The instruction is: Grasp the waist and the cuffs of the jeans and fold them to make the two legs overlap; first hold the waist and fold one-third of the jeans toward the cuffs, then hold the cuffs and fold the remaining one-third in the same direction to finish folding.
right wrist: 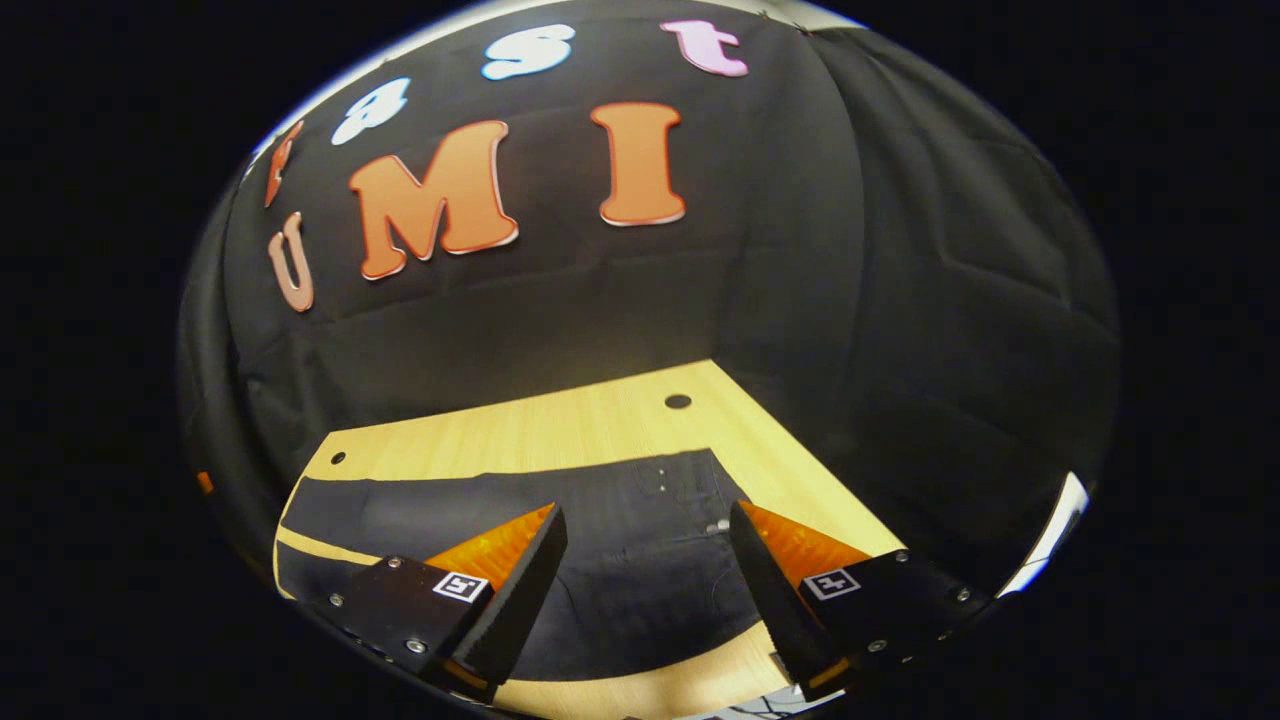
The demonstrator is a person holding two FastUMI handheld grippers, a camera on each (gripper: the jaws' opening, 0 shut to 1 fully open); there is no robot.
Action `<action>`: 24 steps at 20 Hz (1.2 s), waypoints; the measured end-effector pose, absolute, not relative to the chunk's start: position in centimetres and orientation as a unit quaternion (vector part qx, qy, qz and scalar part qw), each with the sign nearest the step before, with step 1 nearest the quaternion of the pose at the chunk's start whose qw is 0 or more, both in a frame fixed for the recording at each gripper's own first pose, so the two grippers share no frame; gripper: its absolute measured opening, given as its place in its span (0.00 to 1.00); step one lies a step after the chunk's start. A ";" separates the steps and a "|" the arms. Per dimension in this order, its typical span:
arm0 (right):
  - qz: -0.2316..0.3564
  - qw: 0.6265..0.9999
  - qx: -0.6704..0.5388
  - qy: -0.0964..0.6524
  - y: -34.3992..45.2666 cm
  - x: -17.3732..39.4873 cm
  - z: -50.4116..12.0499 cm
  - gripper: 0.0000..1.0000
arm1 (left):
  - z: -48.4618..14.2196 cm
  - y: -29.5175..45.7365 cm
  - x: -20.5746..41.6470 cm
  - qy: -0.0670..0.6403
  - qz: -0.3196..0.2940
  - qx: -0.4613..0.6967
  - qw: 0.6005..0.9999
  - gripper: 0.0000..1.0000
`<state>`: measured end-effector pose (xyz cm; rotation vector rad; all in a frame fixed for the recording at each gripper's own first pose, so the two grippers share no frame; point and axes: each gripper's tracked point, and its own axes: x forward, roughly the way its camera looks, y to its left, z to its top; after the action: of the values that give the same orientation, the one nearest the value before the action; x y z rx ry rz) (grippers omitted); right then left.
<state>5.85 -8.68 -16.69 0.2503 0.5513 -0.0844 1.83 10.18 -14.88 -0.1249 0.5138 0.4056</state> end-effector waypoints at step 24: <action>-0.131 0.752 0.321 0.560 -15.6 2.8 -37.8 0.96 | -28.1 15.4 -2.9 0.493 0.313 -0.215 0.783 1.00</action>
<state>2.77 -15.56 -37.77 0.7017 1.2237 -0.2852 -2.89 15.39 -28.07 -0.4638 1.0652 0.6761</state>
